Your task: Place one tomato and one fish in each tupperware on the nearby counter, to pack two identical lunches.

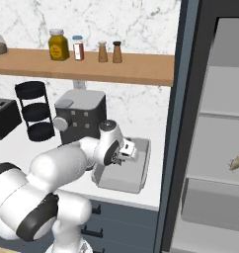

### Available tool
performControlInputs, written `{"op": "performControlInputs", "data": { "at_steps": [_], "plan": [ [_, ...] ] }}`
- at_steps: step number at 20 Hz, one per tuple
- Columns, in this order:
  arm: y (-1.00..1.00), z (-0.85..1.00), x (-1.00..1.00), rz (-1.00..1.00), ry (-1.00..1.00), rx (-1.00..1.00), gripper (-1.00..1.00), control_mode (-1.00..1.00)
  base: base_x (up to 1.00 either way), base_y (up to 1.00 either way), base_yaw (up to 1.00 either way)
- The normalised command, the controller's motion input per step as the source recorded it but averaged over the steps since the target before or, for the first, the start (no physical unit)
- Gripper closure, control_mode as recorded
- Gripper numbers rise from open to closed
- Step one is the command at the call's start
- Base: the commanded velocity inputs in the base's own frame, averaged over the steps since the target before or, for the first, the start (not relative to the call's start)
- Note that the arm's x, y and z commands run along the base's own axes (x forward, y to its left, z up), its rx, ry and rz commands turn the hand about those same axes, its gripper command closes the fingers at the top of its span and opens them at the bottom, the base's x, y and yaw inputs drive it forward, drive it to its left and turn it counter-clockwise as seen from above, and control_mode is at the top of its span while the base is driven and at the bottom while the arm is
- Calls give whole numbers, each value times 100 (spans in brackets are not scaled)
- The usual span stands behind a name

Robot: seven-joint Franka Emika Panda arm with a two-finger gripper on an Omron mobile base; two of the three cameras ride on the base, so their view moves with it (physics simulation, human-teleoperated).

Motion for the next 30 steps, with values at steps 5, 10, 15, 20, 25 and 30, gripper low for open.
{"op": "performControlInputs", "data": {
  "at_steps": [5,10,15,20,25,30],
  "plan": [
    [-7,9,-1,0,-2,0,-100,-100,0,0,0],
    [0,98,-30,0,0,0,-100,-100,0,0,0],
    [6,100,-80,0,1,-1,-100,-100,0,0,0],
    [1,38,-100,1,-3,-2,-100,-100,0,0,0],
    [27,0,-80,14,-6,-10,-100,100,-20,9,5],
    [0,0,0,0,0,0,-100,100,-100,28,25]
  ]
}}
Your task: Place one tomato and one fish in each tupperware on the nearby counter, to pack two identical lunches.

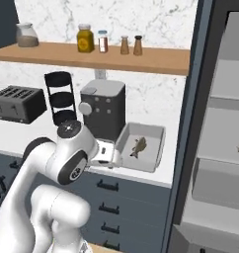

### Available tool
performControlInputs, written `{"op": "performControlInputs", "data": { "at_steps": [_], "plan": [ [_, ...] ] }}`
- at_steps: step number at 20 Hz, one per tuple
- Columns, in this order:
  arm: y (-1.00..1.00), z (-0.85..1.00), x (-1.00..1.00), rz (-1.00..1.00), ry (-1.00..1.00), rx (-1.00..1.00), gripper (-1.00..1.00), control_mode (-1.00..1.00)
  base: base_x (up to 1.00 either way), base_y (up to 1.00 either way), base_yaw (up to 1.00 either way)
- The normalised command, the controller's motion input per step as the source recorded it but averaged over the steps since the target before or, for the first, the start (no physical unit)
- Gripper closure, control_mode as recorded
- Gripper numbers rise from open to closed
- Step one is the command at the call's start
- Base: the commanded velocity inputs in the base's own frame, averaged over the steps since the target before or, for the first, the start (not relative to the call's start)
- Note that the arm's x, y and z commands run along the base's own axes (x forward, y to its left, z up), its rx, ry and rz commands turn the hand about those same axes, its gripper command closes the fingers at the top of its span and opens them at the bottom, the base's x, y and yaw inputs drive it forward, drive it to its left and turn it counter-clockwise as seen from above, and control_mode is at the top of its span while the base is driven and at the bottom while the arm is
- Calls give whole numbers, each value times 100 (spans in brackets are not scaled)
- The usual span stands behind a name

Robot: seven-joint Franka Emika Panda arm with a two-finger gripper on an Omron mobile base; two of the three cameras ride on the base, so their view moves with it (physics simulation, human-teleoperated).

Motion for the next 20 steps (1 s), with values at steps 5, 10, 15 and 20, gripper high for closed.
{"op": "performControlInputs", "data": {
  "at_steps": [5,10,15,20],
  "plan": [
    [0,0,0,0,0,0,-100,100,-98,-51,10],
    [0,0,0,0,0,0,-100,100,-40,-100,-3],
    [0,0,0,0,0,0,-100,100,9,-100,-6],
    [0,0,0,0,0,0,-100,100,54,-91,-1]
  ]
}}
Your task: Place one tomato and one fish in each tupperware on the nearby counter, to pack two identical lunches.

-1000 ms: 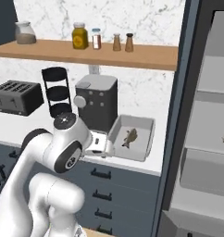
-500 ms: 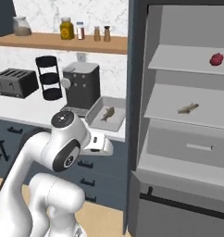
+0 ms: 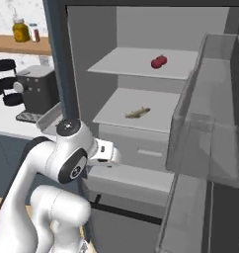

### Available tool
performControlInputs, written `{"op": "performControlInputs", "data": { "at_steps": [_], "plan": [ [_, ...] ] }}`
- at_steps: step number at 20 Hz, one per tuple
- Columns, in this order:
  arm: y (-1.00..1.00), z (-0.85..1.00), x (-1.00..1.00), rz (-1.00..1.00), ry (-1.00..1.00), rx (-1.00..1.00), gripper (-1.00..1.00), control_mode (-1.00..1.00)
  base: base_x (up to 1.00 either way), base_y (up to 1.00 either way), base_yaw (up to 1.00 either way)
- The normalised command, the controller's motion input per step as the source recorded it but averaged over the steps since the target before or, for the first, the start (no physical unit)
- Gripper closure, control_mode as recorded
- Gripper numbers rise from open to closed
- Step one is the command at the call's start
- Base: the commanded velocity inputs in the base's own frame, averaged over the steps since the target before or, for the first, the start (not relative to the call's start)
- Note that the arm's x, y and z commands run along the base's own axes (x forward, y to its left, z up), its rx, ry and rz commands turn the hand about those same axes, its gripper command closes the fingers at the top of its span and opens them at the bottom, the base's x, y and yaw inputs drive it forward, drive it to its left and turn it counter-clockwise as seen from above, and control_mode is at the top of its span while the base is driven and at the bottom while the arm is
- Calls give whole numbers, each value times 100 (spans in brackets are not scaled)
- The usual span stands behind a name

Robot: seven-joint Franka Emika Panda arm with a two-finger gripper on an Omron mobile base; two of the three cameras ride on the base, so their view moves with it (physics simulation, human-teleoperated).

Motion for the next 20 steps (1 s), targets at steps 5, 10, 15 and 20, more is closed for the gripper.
{"op": "performControlInputs", "data": {
  "at_steps": [5,10,15,20],
  "plan": [
    [0,0,0,0,0,0,-100,100,80,-39,1],
    [1,8,6,0,0,0,-100,-100,50,3,0],
    [-4,93,5,-3,-19,1,-100,-100,0,0,0],
    [-1,99,0,-15,-16,13,-100,-100,0,0,0]
  ]
}}
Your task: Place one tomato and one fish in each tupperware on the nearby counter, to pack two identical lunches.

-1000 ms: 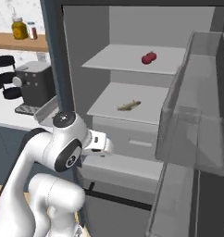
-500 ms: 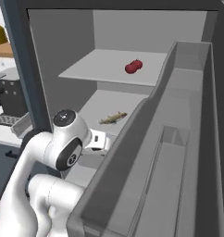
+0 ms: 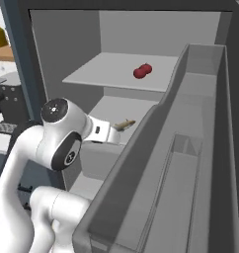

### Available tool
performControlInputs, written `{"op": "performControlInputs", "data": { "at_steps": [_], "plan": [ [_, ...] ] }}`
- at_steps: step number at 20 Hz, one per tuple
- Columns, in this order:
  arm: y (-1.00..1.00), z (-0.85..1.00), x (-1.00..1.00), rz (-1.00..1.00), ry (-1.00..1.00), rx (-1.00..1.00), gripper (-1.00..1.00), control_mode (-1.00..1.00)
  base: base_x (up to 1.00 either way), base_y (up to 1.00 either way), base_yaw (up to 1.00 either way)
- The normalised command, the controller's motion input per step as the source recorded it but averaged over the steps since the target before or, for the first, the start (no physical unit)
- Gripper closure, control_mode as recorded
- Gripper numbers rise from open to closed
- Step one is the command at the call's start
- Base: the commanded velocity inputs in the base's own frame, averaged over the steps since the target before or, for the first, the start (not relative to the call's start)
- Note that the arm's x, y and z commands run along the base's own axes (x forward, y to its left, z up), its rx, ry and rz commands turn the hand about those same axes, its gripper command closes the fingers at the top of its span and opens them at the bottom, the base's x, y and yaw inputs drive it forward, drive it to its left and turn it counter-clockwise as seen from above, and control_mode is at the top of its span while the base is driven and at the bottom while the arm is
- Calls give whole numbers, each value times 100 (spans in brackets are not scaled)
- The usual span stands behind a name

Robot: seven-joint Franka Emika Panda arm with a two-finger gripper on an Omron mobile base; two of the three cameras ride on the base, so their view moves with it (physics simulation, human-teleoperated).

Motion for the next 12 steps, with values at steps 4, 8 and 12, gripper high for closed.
{"op": "performControlInputs", "data": {
  "at_steps": [4,8,12],
  "plan": [
    [1,54,2,-20,-2,35,-100,-100,0,0,0],
    [15,11,32,-19,-7,25,-100,-100,0,0,0],
    [49,-33,69,-8,-3,4,-100,-100,0,0,0]
  ]
}}
